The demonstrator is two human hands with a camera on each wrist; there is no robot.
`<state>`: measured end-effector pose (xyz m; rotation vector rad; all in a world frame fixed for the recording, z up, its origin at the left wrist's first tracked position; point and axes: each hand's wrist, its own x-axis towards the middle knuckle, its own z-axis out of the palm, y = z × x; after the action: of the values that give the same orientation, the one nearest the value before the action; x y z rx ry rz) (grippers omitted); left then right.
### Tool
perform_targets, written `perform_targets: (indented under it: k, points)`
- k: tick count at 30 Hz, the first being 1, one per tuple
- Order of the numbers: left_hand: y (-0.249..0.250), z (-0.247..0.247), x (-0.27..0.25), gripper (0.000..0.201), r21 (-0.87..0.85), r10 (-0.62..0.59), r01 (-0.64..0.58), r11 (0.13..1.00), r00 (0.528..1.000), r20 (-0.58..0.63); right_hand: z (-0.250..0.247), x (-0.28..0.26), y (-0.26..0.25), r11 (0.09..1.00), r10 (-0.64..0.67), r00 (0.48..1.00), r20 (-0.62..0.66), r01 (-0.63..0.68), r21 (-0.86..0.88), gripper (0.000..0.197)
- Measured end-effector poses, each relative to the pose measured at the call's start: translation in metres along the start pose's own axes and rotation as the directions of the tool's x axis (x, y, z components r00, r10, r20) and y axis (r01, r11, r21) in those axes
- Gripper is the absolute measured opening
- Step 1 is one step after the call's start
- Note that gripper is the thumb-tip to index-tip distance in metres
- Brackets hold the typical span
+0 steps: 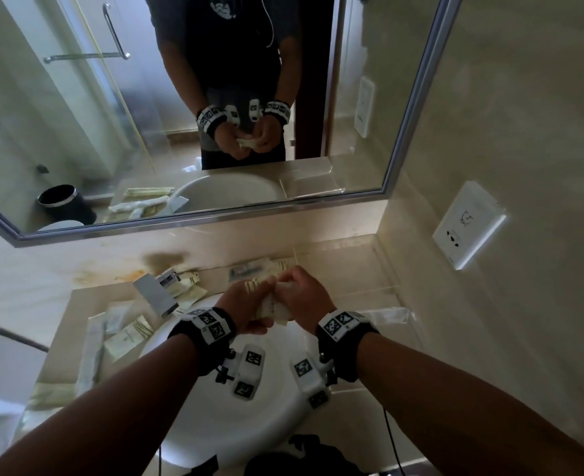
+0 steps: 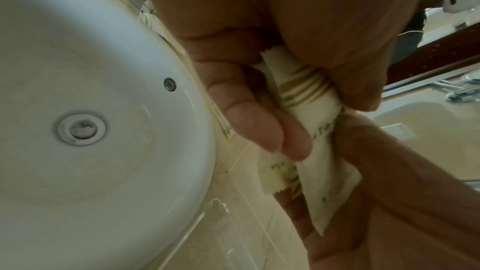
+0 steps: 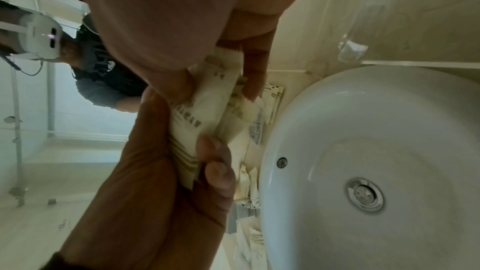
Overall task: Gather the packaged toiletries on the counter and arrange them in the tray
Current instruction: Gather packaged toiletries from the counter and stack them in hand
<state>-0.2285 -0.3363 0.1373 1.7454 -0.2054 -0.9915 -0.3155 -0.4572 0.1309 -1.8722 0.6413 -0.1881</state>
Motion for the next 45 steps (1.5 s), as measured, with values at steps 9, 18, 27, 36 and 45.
perform_targets:
  k: [9,18,27,36,45]
  points:
    - [0.026,0.001,0.005,0.059,-0.058,-0.024,0.022,0.998,0.999,-0.048,-0.023,0.009,-0.003,0.998,-0.036,0.997,-0.069,0.033,-0.045,0.024]
    - [0.036,0.006,0.003,0.042,-0.127,0.02,-0.01,0.992,0.997,0.074,-0.026,0.024,0.0,0.999,0.025,0.982,-0.185,-0.031,-0.028,0.021]
    - [0.029,0.02,0.002,0.041,-0.254,-0.039,0.041,0.966,0.999,0.014,-0.02,0.021,0.006,0.996,-0.05,0.954,-0.294,0.069,0.054,0.018]
    - [0.037,0.042,-0.009,0.041,-0.124,0.054,-0.039,0.992,0.992,0.116,-0.021,0.012,0.006,0.997,-0.057,0.944,-0.326,0.072,0.033,0.017]
    - [0.027,0.03,-0.001,0.035,-0.133,0.074,-0.066,0.989,0.996,0.052,-0.042,0.001,0.013,0.969,0.04,0.999,-0.03,-0.031,0.246,0.047]
